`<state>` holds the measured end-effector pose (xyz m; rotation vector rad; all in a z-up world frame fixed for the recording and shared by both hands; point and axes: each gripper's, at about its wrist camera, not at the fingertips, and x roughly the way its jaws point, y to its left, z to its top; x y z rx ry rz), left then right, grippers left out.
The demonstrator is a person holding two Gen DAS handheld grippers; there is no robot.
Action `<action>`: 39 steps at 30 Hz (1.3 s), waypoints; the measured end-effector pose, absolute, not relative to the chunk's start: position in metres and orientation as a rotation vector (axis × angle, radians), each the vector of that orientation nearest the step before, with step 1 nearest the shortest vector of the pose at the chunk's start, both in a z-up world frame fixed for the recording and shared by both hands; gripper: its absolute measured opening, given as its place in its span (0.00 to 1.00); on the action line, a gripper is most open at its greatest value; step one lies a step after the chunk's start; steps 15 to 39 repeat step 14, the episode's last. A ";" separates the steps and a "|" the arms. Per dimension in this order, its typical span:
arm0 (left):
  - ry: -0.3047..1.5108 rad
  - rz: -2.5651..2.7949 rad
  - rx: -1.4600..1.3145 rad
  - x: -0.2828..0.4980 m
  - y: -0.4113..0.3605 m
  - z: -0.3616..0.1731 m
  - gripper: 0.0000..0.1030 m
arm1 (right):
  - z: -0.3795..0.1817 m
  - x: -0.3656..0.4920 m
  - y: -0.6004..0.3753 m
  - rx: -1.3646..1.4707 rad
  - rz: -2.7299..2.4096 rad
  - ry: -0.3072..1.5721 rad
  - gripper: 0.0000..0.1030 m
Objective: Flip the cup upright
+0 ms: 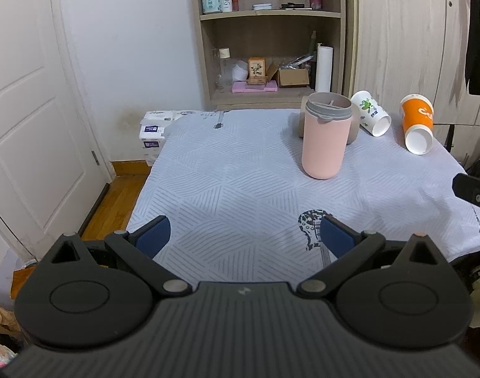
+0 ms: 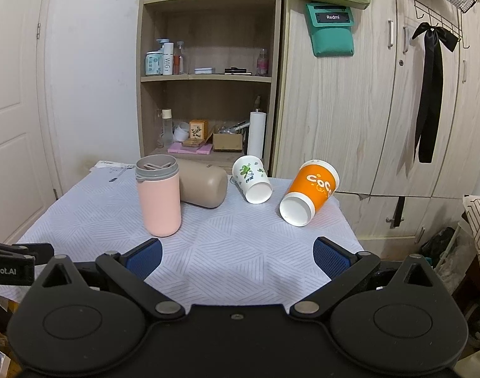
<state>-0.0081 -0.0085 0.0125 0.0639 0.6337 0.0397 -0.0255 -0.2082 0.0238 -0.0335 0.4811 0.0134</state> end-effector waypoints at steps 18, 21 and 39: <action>0.624 0.046 0.080 -0.012 -0.009 0.014 1.00 | 0.024 -0.025 -0.209 -0.035 0.010 0.480 1.00; 0.624 0.046 0.080 -0.012 -0.009 0.014 1.00 | 0.024 -0.025 -0.209 -0.035 0.010 0.480 1.00; 0.624 0.046 0.080 -0.012 -0.009 0.014 1.00 | 0.024 -0.025 -0.209 -0.035 0.010 0.480 1.00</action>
